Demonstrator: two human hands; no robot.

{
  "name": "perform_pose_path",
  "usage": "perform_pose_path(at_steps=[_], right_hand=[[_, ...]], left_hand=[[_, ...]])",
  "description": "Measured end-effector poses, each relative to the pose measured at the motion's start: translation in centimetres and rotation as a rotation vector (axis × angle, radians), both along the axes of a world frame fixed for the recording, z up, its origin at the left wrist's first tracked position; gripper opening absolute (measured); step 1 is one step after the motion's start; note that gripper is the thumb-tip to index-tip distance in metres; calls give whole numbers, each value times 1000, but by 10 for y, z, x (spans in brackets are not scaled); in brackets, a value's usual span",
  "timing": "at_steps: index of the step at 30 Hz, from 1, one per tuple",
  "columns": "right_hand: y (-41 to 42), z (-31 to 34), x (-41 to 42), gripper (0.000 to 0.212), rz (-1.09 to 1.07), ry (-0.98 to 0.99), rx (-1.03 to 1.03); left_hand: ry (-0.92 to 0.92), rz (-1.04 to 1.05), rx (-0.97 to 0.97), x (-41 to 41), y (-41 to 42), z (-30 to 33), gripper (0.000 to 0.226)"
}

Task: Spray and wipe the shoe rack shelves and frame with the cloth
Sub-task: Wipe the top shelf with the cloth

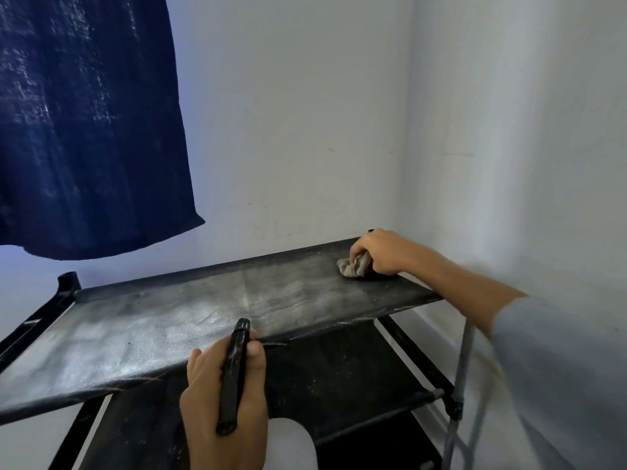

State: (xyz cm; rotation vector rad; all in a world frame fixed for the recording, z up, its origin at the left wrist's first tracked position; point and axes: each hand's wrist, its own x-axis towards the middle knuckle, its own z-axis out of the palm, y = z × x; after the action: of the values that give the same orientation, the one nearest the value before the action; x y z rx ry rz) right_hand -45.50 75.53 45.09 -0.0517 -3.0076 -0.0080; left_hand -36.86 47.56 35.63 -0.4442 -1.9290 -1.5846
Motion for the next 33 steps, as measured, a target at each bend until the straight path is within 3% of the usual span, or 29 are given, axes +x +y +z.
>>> perform_pose_path(at_steps=[5, 9, 13, 14, 18, 20, 24, 26, 29, 33], right_hand=[[-6, 31, 66, 57, 111, -302, -68], [-7, 66, 90, 57, 162, -427, -139], [-5, 67, 57, 33, 62, -281, -331], [-6, 64, 42, 33, 24, -221, -353], [-13, 34, -11, 55, -104, 30, -415], [-18, 13, -30, 60, -159, 121, -361], [-34, 1, -41, 57, -130, 89, -185], [-42, 5, -27, 53, -56, 4, -163], [-54, 8, 15, 57, 107, -146, -105], [-52, 38, 74, 65, 275, -324, -82]], left_hand=[[17, 37, -27, 4, -1, 5, 13], [8, 28, 18, 7, -2, 10, 31], [-10, 59, -16, 7, 0, 9, 3], [-26, 69, -34, 5, 0, 7, 7], [-53, 35, -45, 5, 1, 6, 8], [-47, 19, -38, 4, 0, 6, 13], [-19, 17, -44, -2, -2, 4, 9], [9, 6, -44, -2, -3, 4, 4], [14, -14, -6, 1, -4, 6, 15], [10, -38, 28, 6, -5, 7, 5]])
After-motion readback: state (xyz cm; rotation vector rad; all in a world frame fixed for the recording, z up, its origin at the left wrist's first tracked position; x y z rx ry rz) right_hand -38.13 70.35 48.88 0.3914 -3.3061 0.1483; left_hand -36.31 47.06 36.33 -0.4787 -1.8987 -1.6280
